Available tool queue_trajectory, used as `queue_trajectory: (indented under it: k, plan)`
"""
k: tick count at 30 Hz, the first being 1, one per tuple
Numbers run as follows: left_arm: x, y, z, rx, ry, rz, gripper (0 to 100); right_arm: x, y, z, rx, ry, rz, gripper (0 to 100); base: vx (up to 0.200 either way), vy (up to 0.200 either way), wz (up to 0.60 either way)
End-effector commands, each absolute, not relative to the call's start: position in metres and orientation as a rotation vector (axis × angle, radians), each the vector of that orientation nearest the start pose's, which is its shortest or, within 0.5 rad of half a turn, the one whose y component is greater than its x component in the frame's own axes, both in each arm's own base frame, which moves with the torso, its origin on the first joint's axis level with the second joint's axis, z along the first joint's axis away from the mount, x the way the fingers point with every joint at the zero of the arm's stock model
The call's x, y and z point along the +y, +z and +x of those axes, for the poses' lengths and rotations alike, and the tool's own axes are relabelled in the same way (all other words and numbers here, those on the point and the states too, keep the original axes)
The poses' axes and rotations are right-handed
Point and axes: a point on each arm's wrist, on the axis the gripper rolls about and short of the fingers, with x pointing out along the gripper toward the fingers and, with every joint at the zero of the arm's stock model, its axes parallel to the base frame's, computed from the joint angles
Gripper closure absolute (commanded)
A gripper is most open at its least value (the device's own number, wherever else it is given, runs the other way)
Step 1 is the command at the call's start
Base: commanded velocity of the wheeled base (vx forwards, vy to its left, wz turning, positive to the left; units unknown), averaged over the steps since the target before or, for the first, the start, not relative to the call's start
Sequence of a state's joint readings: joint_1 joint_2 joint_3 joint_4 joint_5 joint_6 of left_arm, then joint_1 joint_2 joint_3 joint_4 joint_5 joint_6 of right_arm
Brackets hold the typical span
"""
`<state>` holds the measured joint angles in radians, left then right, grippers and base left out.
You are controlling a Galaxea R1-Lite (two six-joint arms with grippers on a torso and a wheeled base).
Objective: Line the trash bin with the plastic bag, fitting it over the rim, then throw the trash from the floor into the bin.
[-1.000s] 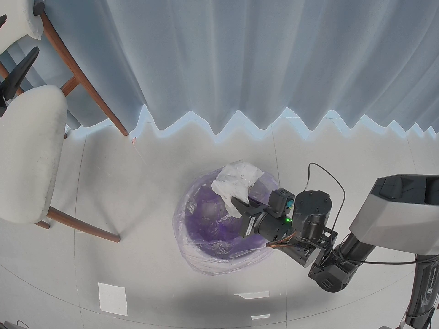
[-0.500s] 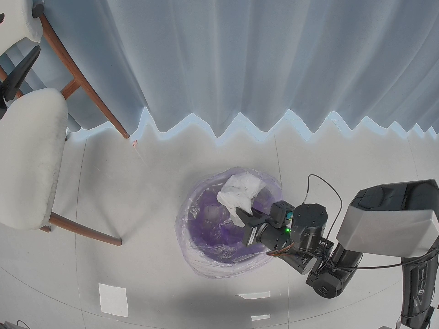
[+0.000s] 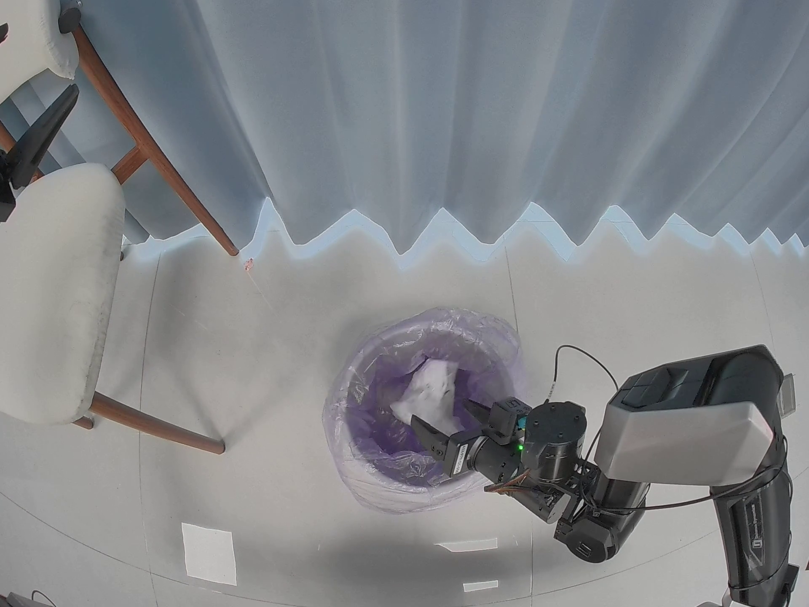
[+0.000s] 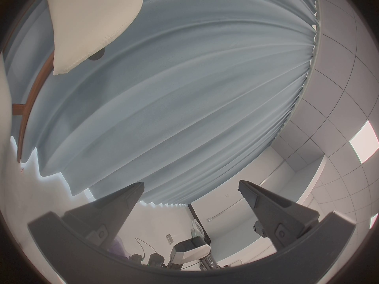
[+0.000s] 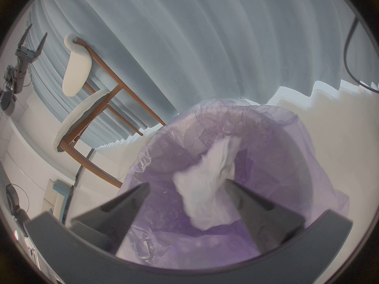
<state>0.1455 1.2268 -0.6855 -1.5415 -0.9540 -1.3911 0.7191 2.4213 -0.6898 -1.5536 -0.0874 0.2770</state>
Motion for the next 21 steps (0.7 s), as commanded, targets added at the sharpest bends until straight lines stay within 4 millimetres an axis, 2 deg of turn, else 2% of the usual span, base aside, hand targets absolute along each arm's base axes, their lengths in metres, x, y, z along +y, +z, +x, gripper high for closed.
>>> queue_trajectory:
  k: [1,3,6,7,8,9,10,13,17,19,20,21]
  plan:
    - [0.002,0.335,0.14,-0.198,-1.14,-0.703,0,0.243,-0.005,0.28,0.25,0.602,0.203,0,0.0,0.0,0.0]
    - [0.002,0.335,0.14,-0.196,-1.139,-0.705,0,0.243,0.004,0.28,0.226,0.606,0.215,0,0.0,0.0,0.0]
    - [0.002,0.335,0.139,-0.196,-1.14,-0.707,0,0.241,0.034,0.28,0.155,0.616,0.256,0,0.0,0.0,0.0]
    - [0.002,0.335,0.139,-0.196,-1.14,-0.707,0,0.241,0.037,0.28,0.148,0.617,0.259,0,0.0,0.0,0.0]
    - [0.002,0.335,0.139,-0.197,-1.14,-0.708,0,0.239,0.054,0.278,0.107,0.622,0.275,0,0.0,0.0,0.0]
    - [0.002,0.335,0.139,-0.2,-1.138,-0.705,0,0.237,0.059,0.277,0.097,0.62,0.279,0,0.0,0.0,0.0]
    - [0.002,0.335,0.139,-0.201,-1.139,-0.703,0,0.234,0.074,0.274,0.063,0.622,0.292,0,0.0,0.0,0.0]
    - [0.002,0.336,0.138,-0.204,-1.139,-0.697,0,0.215,0.112,0.265,-0.008,0.564,0.319,0,0.0,0.0,0.0]
    - [-0.001,0.341,0.117,-0.254,-1.152,-0.646,0,0.176,0.172,0.233,-0.1,0.396,0.338,0,0.0,0.0,0.0]
    - [-0.005,0.346,0.091,-0.31,-1.174,-0.588,0,0.143,0.206,0.199,-0.182,0.33,0.29,0,0.0,0.0,0.0]
    - [-0.006,0.347,0.083,-0.324,-1.182,-0.573,0,0.133,0.214,0.189,-0.206,0.319,0.273,0,0.0,0.0,0.0]
    - [-0.009,0.345,0.064,-0.333,-1.201,-0.537,0,0.101,0.231,0.165,-0.241,0.261,0.237,0,0.0,0.0,0.0]
